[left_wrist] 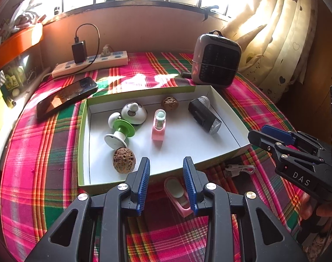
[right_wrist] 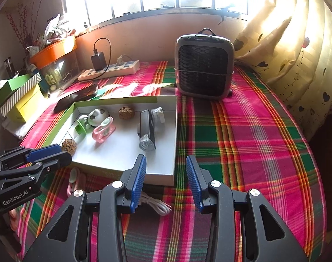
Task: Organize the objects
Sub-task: 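Withdraw both tools from the box toward the second pink clip and cable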
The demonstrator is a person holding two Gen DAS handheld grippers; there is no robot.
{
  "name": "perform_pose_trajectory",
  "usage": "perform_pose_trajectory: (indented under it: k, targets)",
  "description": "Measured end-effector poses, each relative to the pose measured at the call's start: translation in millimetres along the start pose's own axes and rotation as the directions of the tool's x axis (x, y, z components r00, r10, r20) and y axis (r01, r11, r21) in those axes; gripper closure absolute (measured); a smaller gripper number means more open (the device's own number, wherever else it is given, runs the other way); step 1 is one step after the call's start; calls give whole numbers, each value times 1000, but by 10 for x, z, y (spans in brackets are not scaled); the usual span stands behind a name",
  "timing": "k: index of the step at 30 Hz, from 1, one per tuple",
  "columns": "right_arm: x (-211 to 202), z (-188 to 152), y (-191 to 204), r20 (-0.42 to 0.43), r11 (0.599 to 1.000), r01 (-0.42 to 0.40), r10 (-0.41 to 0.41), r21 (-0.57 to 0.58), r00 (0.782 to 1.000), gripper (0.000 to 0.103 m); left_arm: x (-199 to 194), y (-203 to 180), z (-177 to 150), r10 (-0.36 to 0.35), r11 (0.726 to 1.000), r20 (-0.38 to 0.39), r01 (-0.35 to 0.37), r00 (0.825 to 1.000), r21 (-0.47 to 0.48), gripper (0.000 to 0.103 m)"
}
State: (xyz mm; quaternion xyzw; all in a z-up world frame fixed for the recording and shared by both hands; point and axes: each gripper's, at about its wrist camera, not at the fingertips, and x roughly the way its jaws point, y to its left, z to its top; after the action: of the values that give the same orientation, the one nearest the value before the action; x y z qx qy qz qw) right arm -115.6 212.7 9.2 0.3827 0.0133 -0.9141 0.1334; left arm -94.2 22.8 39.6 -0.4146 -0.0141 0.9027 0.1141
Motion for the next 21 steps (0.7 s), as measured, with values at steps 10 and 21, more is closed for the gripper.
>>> perform_pose_trajectory:
  k: [10,21]
  targets:
    - [-53,-125,-144,-12,1000,8,-7,28,1000,64,-52,-45,-157,-16,1000,-19,16,1000,-9,67]
    - [-16,-241,-133,-41,999,-30,30,16,999,64,61,-137,-298,-30,1000,-75,30,997,-5,67]
